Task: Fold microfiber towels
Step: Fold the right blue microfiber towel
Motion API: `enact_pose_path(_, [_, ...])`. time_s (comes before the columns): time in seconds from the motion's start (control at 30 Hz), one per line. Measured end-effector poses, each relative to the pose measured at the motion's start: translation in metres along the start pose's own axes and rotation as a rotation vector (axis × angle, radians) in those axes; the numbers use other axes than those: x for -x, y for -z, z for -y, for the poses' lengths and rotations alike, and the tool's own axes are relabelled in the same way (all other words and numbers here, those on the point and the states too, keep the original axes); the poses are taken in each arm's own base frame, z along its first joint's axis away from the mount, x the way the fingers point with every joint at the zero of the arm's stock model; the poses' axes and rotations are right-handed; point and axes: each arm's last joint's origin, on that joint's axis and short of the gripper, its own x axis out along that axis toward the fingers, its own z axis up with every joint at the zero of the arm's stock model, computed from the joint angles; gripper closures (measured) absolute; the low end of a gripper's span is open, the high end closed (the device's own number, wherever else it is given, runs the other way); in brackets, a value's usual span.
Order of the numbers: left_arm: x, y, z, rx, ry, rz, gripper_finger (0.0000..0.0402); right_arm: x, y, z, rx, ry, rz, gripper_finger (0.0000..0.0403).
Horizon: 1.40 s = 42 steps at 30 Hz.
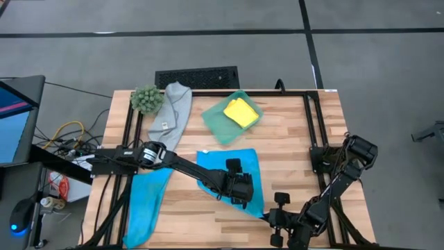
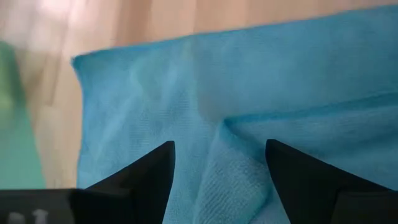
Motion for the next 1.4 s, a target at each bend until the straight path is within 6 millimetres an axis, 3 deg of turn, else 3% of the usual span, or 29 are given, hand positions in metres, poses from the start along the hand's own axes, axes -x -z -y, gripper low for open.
enact_pose_path(0.3, [-0.002, 0.005, -0.004, -0.035, -0.099, -0.031, 0.0157, 0.0, 0.0, 0.0, -0.005, 0.0, 0.002, 0.0401])
enact_pose_path(0.57, [0.034, -0.007, -0.04, -0.04, -0.262, -0.023, 0.0157, 0.0, 0.0, 0.0, -0.009, -0.002, 0.001, 0.0399])
enact_pose_path(0.73, [0.041, -0.005, -0.052, -0.001, -0.116, -0.074, 0.0157, 0.0, 0.0, 0.0, -0.011, -0.003, 0.002, 0.0396])
enact_pose_path(0.87, [0.038, 0.002, -0.031, -0.08, 0.089, -0.084, 0.0157, 0.001, 0.0, -0.001, -0.01, -0.005, 0.002, 0.0397])
enact_pose_path(1.1, [0.026, 0.032, 0.012, -0.248, 0.065, 0.03, 0.0157, 0.002, 0.001, -0.002, -0.007, -0.012, 0.002, 0.0395])
enact_pose_path(1.23, [0.026, 0.04, 0.018, -0.317, -0.08, 0.063, 0.0157, 0.002, 0.001, -0.002, -0.013, -0.015, 0.004, 0.0396])
enact_pose_path(1.4, [0.021, 0.038, 0.013, -0.307, -0.083, 0.066, 0.0157, 0.002, 0.001, -0.003, -0.017, -0.018, 0.006, 0.0395])
